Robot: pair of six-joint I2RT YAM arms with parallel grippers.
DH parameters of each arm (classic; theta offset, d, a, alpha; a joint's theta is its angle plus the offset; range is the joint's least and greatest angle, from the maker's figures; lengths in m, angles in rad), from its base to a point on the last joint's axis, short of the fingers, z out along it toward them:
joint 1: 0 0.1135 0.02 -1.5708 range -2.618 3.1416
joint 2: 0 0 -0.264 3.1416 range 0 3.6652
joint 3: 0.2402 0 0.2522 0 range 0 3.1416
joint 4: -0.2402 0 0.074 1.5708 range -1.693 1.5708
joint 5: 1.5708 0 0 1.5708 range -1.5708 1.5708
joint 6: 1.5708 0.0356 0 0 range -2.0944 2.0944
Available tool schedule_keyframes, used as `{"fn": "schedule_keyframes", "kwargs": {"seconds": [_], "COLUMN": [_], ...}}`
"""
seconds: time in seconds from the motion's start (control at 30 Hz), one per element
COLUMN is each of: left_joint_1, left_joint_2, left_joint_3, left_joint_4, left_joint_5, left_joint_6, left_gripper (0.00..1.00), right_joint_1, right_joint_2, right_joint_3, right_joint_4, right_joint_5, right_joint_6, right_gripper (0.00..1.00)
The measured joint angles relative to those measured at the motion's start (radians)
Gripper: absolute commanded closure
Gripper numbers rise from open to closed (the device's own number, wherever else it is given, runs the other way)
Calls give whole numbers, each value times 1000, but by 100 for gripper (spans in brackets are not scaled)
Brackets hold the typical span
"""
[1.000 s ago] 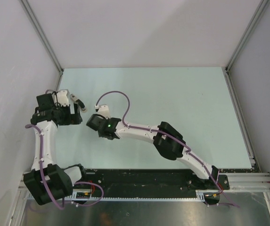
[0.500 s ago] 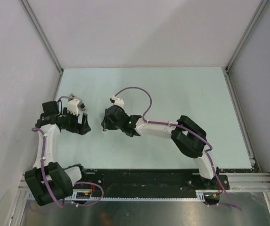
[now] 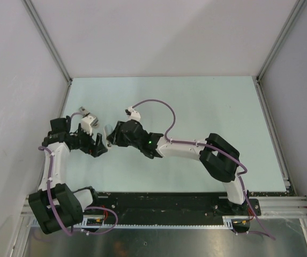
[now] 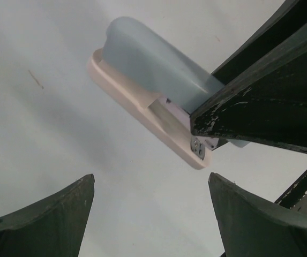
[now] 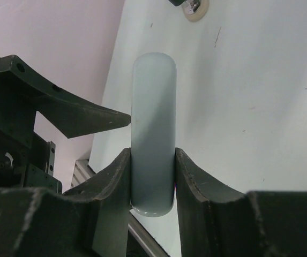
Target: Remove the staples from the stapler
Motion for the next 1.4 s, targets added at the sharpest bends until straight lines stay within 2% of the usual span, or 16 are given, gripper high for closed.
{"fn": "schedule_keyframes", "kwargs": {"seconds": [0.23, 0.37, 0.43, 0.6, 0.8, 1.03, 1.4], "left_joint_1": [0, 0, 0, 0, -1, -2, -3], "left_joint_2": [2, 2, 2, 12, 37, 31, -53], "left_joint_3": [0, 0, 0, 0, 0, 0, -24], "left_joint_4": [-19, -29, -33, -37, -76, -94, -108], "left_joint_5": [54, 70, 73, 80, 101, 89, -1], "left_joint_6": [45, 64, 71, 87, 98, 126, 244], "left_gripper": [7, 9, 16, 43, 61, 77, 89], "right_joint_1": [0, 1, 2, 6, 9, 8, 3], "right_joint_2": [0, 0, 0, 0, 0, 0, -20], "right_joint_3": [-6, -6, -6, -8, -37, -59, -93], "right_joint_4": [33, 59, 69, 84, 112, 132, 130], "right_joint_5": [-13, -24, -29, -47, -52, -72, -190], "right_joint_6": [36, 49, 58, 77, 96, 111, 69], "right_gripper": [100, 100, 100, 100, 100, 100, 100]}}
